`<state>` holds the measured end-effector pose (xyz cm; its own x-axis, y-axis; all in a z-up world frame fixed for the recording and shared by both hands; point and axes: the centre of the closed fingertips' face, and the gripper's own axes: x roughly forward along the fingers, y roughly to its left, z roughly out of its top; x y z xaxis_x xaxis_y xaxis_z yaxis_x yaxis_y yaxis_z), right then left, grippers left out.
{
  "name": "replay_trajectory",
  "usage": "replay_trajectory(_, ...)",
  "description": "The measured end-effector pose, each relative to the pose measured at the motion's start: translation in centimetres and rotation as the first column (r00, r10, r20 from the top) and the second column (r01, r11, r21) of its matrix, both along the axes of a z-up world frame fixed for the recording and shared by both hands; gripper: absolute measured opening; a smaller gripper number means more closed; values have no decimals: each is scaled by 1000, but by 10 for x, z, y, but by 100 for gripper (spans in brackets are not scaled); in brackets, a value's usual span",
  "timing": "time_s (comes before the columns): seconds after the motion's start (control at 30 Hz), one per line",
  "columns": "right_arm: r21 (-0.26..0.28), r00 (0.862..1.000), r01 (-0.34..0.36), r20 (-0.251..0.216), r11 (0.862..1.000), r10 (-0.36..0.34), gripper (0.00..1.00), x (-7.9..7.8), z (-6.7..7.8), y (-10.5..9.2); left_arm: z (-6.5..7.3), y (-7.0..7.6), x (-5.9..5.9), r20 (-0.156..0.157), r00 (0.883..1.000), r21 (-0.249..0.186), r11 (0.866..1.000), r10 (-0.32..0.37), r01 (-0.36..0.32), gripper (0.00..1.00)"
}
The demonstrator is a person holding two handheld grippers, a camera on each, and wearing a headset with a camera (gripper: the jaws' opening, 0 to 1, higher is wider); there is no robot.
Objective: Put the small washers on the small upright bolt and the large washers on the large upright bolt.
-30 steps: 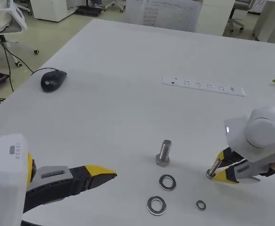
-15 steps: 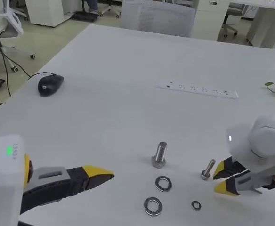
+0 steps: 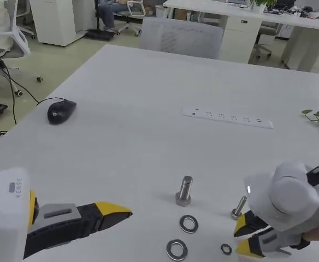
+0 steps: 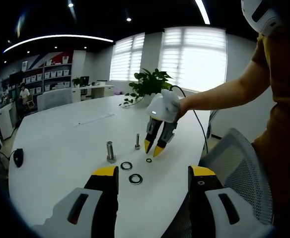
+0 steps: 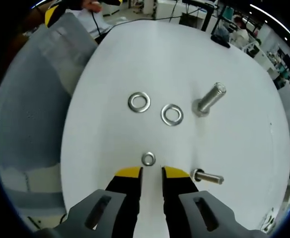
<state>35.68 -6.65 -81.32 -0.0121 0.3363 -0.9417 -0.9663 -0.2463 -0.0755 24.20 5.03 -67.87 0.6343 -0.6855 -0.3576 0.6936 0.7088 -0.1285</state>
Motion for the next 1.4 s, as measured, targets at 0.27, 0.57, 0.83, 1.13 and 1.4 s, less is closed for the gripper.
replay_trajectory(0.27, -21, 999, -26, -21, 999, 26, 21, -6, -7, 8, 5, 1, 0, 15, 1000, -5, 1000, 9, -9, 56)
replay_trajectory(0.57, -54, 998, -44, -55, 998, 41, 22, -8, -11, 6, 6, 2, 0, 18, 1000, -8, 1000, 15, -15, 56)
replay_trajectory(0.83, -29, 997, -40, -65, 999, 38, 18, -5, -12, 7, 6, 2, 0, 19, 1000, -11, 1000, 18, -18, 56)
replay_trajectory(1.13, -28, 998, -60, -35, 998, 59, 15, -6, -12, 8, 2, 0, -1, 10, 1000, -9, 1000, 18, -18, 55)
replay_trajectory(1.4, -42, 999, -40, -37, 998, 38, 13, -5, -11, 9, 3, -1, 0, 12, 1000, -11, 1000, 19, -19, 55)
